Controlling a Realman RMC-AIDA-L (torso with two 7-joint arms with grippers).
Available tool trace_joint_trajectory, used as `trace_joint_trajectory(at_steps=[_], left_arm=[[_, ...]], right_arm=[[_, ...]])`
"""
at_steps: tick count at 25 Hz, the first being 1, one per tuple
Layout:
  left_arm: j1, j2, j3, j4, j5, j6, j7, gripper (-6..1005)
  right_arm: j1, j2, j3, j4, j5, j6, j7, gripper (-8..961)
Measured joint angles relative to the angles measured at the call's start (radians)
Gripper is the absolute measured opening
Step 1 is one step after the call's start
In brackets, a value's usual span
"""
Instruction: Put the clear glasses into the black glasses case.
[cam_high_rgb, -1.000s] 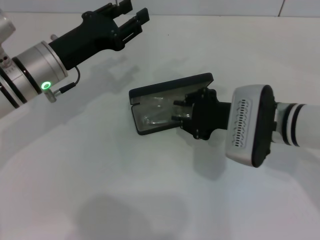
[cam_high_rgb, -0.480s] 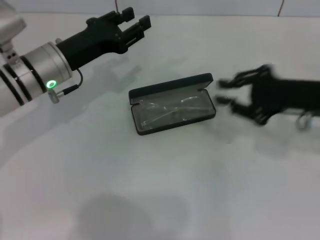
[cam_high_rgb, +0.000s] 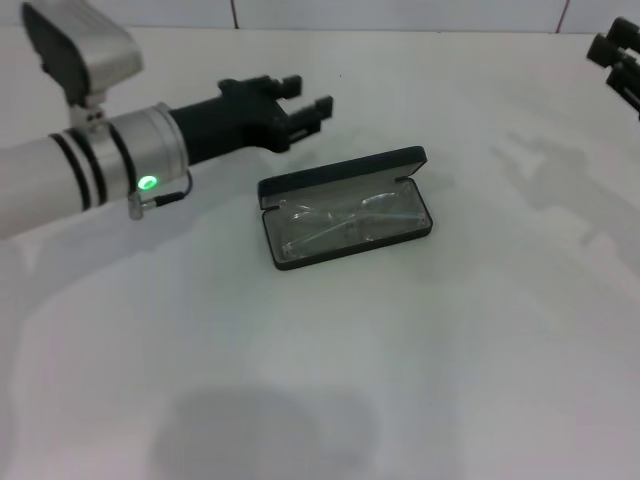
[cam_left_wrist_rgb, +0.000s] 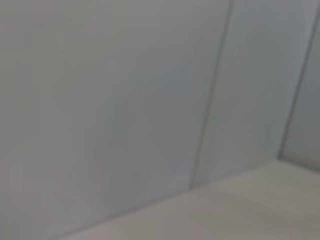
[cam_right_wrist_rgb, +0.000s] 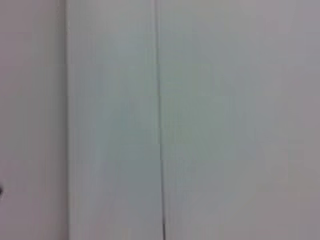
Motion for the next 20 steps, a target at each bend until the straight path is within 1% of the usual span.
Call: trace_joint_trajectory(at_steps=[3,9,16,18,19,20], left_arm=[[-0.005,-0.002,0.056,0.001,-0.002,-0.016,0.003,541],[-0.008,-0.003,0.092,0.002,0.006,-0.03,0.006,541],[-0.001,0.0,0.236,0.006,0.005,-0.06,0.004,540],[0.006,0.0,0.266,0.015,0.009,-0.055,0.007,540],[0.017,0.002,0.296,0.03,0.01,-0.049,0.011,540],[0.017,0.002,0.296,0.03,0.01,-0.049,0.011,540]], right_arm=[[0.001,0.001,0.002,-0.005,0.001,0.0,-0.008,276],[0.014,0.001,0.003,0.0,0.0,0.001,-0.027,276],[0.015,0.002,-0.002,0.0,0.0,0.008,-0.043,294],[0.016,0.002,-0.002,0.0,0.0,0.01,-0.043,299],[0.016,0.002,-0.002,0.0,0.0,0.012,-0.043,301],[0.016,0.002,-0.002,0.0,0.0,0.012,-0.043,304]])
